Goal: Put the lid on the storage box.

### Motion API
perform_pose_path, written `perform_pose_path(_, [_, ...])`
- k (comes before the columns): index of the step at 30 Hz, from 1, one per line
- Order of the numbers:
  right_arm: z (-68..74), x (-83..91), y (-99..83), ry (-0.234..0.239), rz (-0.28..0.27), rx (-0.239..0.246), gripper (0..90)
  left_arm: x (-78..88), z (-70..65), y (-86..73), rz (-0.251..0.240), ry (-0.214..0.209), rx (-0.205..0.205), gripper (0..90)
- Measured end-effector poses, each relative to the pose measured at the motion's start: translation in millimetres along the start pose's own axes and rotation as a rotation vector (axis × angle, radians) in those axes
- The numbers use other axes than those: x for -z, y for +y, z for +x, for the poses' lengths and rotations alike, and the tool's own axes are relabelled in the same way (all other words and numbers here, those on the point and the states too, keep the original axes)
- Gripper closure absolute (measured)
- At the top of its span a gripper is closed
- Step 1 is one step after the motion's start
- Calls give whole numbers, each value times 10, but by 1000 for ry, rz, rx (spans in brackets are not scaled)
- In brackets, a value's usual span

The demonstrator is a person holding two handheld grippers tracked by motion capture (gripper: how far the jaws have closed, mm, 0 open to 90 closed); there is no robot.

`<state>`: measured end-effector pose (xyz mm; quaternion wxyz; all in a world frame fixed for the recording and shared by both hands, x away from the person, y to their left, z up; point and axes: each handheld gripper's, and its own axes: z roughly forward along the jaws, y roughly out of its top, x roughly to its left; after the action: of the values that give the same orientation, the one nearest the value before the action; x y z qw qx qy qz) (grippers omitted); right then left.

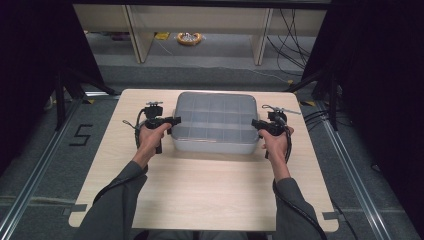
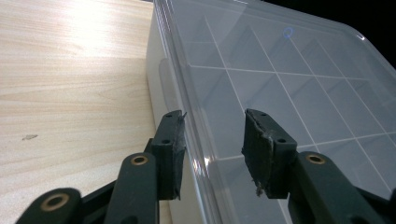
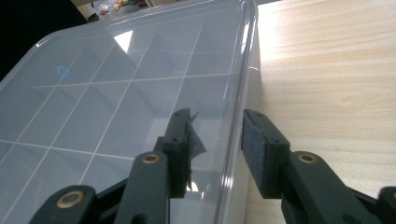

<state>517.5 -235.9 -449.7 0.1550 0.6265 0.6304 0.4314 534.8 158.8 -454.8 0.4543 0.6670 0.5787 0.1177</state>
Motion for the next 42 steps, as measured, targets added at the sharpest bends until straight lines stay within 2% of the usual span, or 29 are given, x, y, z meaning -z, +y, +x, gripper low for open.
perform_pose_path(1, [3,-2,-2,8,-3,0,629,2,0,0,1,-1,0,577])
perform_pose_path(2, [-20,-14,-3,10,-14,28,620,7,4,1,7,-5,3,574])
perform_pose_path(4, [-14,-9,-6,14,-5,7,610,18,4,2,2,-26,43,537])
perform_pose_path(5, [-17,-5,-6,17,-4,8,601,40,13,6,9,-18,37,513])
perform_pose_path(6, [50,34,-11,24,26,-87,573,67,19,12,3,-6,31,485])
perform_pose_path(7, [-44,20,-2,30,-15,27,556,96,32,17,-11,4,35,461])
perform_pose_path(8, [-41,41,-4,29,-22,24,541,133,64,27,-27,1,55,444])
perform_pose_path(9, [-2,90,-6,34,-4,-23,520,160,91,33,-42,-9,75,433])
perform_pose_path(11, [-5,144,-6,49,-11,-9,467,221,136,34,-46,-27,81,426])
perform_pose_path(14, [-28,243,-18,64,-21,48,424,337,145,-14,-33,-57,53,414])
perform_pose_path(16, [-16,294,-29,83,-16,48,420,375,137,-39,-30,-66,43,411])
perform_pose_path(20, [57,445,-96,107,-23,77,391,550,79,-192,-22,-122,7,396])
perform_pose_path(21, [70,475,-119,115,-25,105,387,574,71,-220,-16,-128,-3,390])
perform_pose_path(22, [131,513,-145,128,-8,54,381,602,54,-262,-11,-133,-8,385])
perform_pose_path(23, [109,527,-161,134,-24,111,374,636,36,-315,-7,-147,-15,381])
perform_pose_path(24, [135,554,-193,145,-17,117,369,656,29,-349,-6,-157,-26,379])
perform_pose_path(27, [171,609,-268,163,-3,141,359,743,-11,-482,-3,-159,-67,373])
perform_pose_path(28, [182,619,-300,176,-11,150,354,770,-21,-524,-3,-169,-64,368])
perform_pose_path(29, [225,651,-335,175,5,119,352,799,-27,-565,-2,-180,-64,365])
perform_pose_path(30, [225,651,-335,175,5,119,352,799,-27,-565,-2,-180,-64,361])
perform_pose_path(31, [233,678,-390,181,3,170,351,842,-44,-639,3,-179,-74,359])
perform_pose_path(32, [244,684,-399,189,11,172,348,863,-57,-671,13,-181,-87,357])
perform_pose_path(35, [282,707,-438,194,19,187,344,909,-81,-712,15,-182,-101,349])
perform_pose_path(36, [326,723,-461,196,33,150,343,919,-86,-717,15,-186,-96,347])
perform_pose_path(37, [303,717,-460,205,29,193,341,930,-89,-724,8,-187,-97,346])
perform_pose_path(39, [318,717,-490,210,28,194,331,948,-103,-740,12,-185,-97,342])
perform_pose_path(40, [318,713,-502,192,34,211,331,949,-103,-748,11,-190,-101,341])
perform_pose_path(41, [353,738,-518,190,54,173,327,954,-112,-766,16,-191,-107,339])
perform_pose_path(42, [336,740,-525,200,46,204,324,956,-119,-778,18,-189,-114,339])
